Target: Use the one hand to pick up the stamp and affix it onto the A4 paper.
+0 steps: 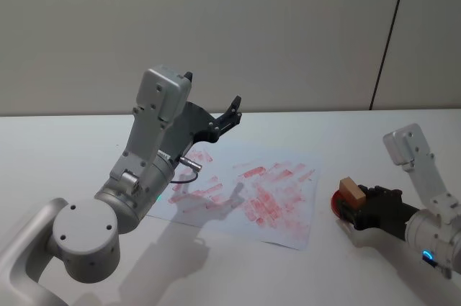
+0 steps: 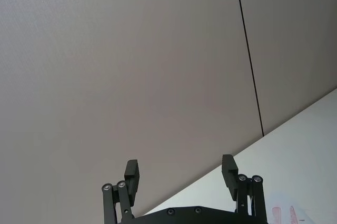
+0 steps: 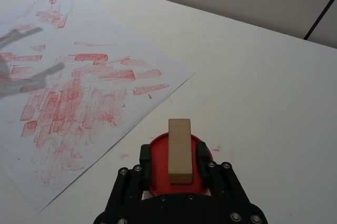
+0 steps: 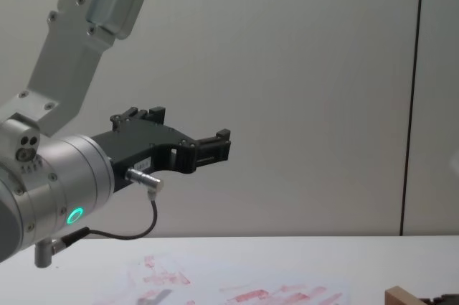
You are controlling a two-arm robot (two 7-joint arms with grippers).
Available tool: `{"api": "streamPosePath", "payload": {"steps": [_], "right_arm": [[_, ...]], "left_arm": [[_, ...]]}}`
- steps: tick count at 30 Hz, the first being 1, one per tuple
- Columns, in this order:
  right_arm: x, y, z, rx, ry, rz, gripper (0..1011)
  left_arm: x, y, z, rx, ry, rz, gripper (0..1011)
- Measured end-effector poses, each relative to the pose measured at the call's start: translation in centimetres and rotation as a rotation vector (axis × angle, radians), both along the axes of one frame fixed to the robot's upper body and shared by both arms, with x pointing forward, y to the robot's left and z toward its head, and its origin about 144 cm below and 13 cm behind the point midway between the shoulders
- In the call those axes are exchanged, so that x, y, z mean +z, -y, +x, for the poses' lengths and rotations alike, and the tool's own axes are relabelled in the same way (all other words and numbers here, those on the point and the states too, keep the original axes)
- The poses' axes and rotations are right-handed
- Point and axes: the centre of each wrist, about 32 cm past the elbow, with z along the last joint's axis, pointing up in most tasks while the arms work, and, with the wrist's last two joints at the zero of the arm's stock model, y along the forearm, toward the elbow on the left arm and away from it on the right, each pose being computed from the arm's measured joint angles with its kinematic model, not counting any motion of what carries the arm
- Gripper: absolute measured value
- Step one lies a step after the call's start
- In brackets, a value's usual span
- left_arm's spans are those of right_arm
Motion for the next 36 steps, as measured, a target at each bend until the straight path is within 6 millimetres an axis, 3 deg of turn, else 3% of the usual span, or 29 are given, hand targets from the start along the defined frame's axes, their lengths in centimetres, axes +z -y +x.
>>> {"api": "streamPosePath", "payload": {"steps": [11,24,36], "right_arm": [[-0.1,0.0,0.0,0.001,-0.002,-0.002,217],[0.5,-0.3,0.2,0.014,0.030,0.012,218],[2.7,-2.6,1.9,0.113,0.118,0.109,218]], "left_arm": [[0.0,0.0,0.0,0.000,0.000,0.000,1001],[0.0,0.0,0.0,0.000,0.000,0.000,1001],[0.0,0.0,0.0,0.000,0.000,0.000,1001]]}}
